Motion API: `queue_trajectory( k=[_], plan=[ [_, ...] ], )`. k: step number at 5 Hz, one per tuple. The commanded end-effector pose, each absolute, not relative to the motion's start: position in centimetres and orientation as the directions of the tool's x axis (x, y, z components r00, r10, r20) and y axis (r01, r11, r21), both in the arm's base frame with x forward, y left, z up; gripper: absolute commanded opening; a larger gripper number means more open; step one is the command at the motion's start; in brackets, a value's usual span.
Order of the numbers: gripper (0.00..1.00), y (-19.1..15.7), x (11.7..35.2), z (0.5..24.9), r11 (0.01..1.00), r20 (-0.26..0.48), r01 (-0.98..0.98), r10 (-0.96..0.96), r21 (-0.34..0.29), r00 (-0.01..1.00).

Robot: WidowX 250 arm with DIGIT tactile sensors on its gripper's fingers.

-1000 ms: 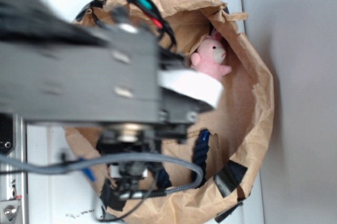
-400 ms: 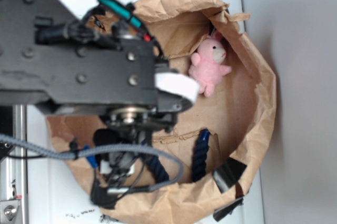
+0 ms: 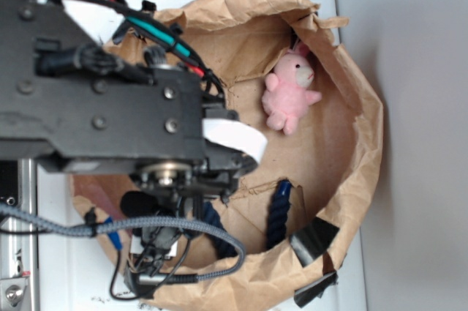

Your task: Grab the blue rope.

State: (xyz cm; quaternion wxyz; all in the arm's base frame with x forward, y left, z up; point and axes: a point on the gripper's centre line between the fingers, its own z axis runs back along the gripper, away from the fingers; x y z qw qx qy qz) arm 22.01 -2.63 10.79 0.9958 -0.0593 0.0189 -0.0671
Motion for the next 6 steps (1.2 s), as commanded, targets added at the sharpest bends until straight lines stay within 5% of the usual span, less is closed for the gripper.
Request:
queue_trajectory(
  k=[1, 4, 6],
  plan=[
    [1.0, -3.0, 22.0, 11.7, 0.981, 0.009, 0.153, -0.153, -0.118, 0.988],
    [1.0, -1.7, 25.8, 12.2, 0.99, 0.119, 0.092, -0.079, -0.107, 0.99],
    [1.0, -2.3, 26.2, 8.7, 1.0, 0.073, 0.004, -0.005, 0.002, 0.997]
  ],
)
